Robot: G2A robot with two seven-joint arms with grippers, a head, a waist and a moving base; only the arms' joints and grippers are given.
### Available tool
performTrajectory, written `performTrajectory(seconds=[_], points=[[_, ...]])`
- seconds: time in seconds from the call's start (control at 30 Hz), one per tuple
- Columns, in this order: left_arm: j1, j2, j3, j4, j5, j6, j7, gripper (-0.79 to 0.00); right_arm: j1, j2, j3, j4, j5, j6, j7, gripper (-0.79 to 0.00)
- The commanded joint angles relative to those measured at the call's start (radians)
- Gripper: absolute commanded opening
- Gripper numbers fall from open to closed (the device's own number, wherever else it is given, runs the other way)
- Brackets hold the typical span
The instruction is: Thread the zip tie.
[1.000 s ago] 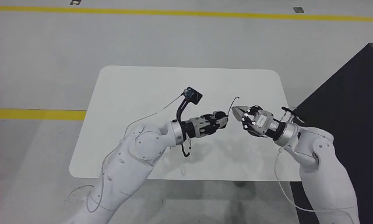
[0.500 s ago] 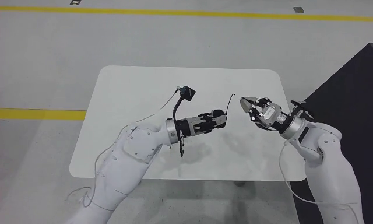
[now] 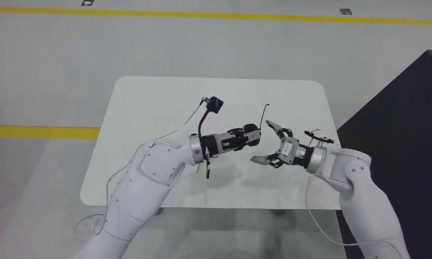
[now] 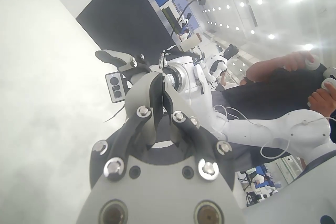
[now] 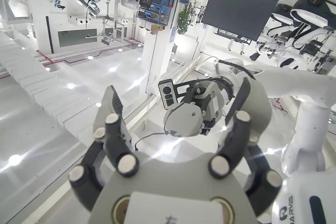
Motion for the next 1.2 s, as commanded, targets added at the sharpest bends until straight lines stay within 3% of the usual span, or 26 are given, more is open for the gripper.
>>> performTrajectory(seconds=[0.0,0.03,0.13,0.2,0.27,0.9,1.07,1.17], points=[[0.000,0.000,0.001,0.000,0.000,0.000,-0.002,-0.785,0.005,0.000,-0.003,0.003,0.024,0.006,0.002,0.000],[0.001,0.000,0.001,0.001,0.000,0.000,-0.003,-0.785,0.007,0.000,-0.003,0.002,0.030,0.007,-0.001,-0.015],[0.003,0.000,0.003,-0.001,-0.003,-0.001,-0.005,-0.785,0.012,0.002,-0.001,0.000,0.037,-0.003,-0.015,-0.351],[0.001,0.000,0.003,0.000,0.000,-0.001,-0.005,-0.785,0.014,0.002,-0.002,-0.001,0.045,-0.005,-0.023,-0.363],[0.000,0.001,0.002,-0.001,0.005,-0.001,-0.002,-0.785,0.014,0.003,-0.004,-0.003,0.046,-0.006,-0.029,-0.459],[0.004,0.001,0.015,0.002,0.015,-0.003,-0.011,-0.785,0.005,0.011,-0.021,-0.010,0.062,-0.008,-0.050,-0.566],[0.005,0.002,0.014,0.000,0.023,-0.001,-0.006,-0.785,0.006,0.012,-0.027,-0.010,0.059,-0.010,-0.045,-0.646],[0.006,0.002,0.014,-0.002,0.023,0.001,-0.004,-0.785,0.007,0.014,-0.027,-0.011,0.060,-0.010,-0.043,-0.748]])
